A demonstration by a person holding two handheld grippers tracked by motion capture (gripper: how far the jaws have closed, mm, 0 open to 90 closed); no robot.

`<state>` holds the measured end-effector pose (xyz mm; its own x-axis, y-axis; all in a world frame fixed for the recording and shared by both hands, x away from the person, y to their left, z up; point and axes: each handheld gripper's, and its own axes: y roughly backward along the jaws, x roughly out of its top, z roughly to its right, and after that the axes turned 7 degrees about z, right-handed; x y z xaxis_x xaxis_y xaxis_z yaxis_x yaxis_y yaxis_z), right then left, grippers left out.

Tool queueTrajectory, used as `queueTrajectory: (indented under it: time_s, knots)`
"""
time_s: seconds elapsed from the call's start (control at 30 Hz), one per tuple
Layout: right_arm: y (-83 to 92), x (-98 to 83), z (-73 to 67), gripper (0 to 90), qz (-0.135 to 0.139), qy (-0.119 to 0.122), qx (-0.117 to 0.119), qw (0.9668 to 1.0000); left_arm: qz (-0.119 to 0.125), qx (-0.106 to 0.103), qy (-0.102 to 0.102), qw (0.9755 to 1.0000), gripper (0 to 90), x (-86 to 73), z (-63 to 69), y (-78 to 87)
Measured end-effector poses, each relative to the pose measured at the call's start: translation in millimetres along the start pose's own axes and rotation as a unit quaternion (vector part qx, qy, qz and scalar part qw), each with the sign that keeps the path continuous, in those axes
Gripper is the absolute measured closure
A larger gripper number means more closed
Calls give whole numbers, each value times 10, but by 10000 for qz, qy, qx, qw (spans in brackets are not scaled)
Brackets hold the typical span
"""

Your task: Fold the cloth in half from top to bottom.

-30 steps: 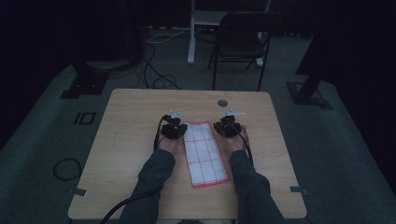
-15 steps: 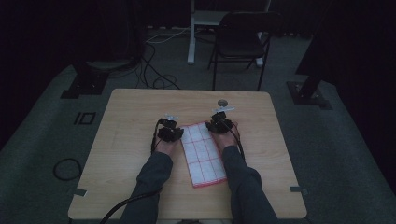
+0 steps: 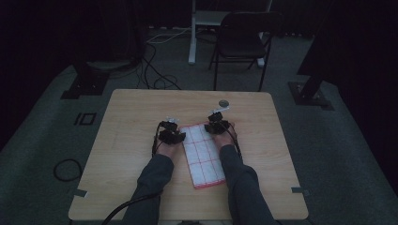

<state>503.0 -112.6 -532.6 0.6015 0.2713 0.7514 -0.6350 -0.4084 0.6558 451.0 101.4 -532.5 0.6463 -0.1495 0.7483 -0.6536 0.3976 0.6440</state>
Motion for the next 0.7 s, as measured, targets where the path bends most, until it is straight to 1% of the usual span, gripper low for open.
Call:
queueTrajectory:
  time_s: [0.1, 0.13, 0.17, 0.23, 0.27, 0.3, 0.37, 0.4, 0.5, 0.63, 0.7]
  knots:
    - [6, -2, 11, 814, -27, -122, 107, 9999, -16, -27, 5, 10000, 630, 9, 18, -13]
    - [7, 0, 4, 846, -58, -147, 162, 9997, -61, -74, 18, 10000, 634, 32, 45, -37]
    - [9, 1, 1, 857, -76, -141, 170, 9997, -103, -47, -40, 9999, 646, 43, 62, -44]
    - [22, -1, 5, 864, -113, -139, 199, 9996, -176, -12, -138, 9997, 724, 64, 93, -63]
    - [33, -6, 17, 867, -115, -154, 210, 9996, -200, -3, -154, 9997, 769, 72, 105, -72]
    - [48, -11, 22, 869, -109, -201, 219, 9995, -235, 13, -204, 9995, 807, 90, 128, -87]
    - [109, -25, 62, 870, 6, -271, 264, 9993, -262, 73, -382, 9989, 850, 115, 174, -105]
    - [133, -25, 77, 871, 46, -292, 276, 9992, -263, 56, -444, 9987, 858, 130, 194, -116]
    - [239, -5, 120, 871, 188, -251, 264, 9992, -226, 7, -487, 9986, 866, 150, 209, -125]
    - [362, 37, 166, 871, 365, -238, 229, 9988, -9, -63, -617, 9981, 867, 241, 269, -97]
    - [391, 47, 174, 872, 409, -243, 218, 9986, 39, -75, -648, 9979, 867, 268, 277, -83]
